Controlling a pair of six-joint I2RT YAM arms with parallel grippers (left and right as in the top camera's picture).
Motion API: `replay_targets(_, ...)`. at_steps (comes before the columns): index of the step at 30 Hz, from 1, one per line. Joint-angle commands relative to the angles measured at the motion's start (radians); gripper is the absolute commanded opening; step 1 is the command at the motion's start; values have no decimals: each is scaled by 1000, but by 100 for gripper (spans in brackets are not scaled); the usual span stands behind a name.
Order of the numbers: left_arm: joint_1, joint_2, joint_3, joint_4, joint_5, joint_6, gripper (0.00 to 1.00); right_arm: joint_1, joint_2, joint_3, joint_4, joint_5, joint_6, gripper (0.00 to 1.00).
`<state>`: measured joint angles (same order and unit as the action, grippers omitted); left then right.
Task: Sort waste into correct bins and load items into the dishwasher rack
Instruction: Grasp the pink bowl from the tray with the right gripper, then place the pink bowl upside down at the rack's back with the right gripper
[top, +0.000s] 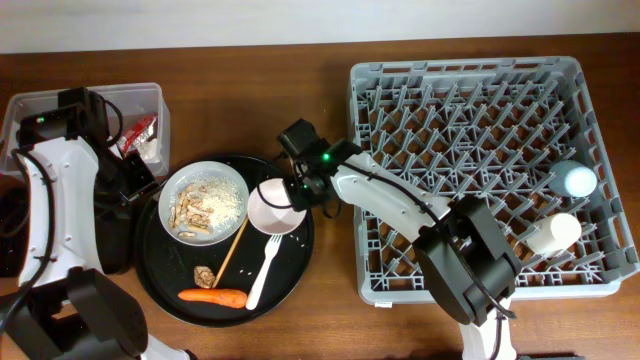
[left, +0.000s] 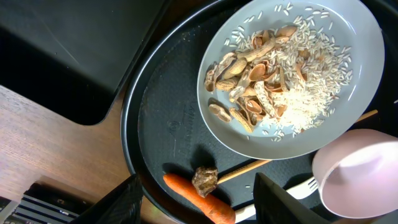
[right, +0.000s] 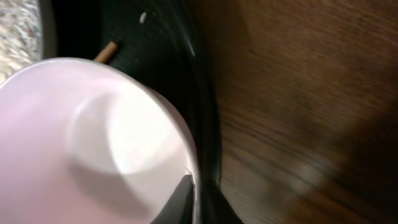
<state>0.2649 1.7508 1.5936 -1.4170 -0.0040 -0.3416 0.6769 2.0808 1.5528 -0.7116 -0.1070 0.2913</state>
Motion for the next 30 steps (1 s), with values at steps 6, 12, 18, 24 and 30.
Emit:
replay_targets(6,2,1,4,2,8,-13,57,-63,-119,179,-159,79,-24,4)
replay_targets(12,2,1,4,2,8,-13,57,-251,-346,334,-383,759,-43,4)
replay_targets(18,2,1,4,2,8,-13,57,-446,-294,329,-399,1296,52,4)
replay_targets(24,2,1,4,2,8,-13,57,-624,-131,313,-370,1376,58,4)
replay_targets(30,2,1,4,17,8,-13,57,-645,41,311,-348,1376,55,4)
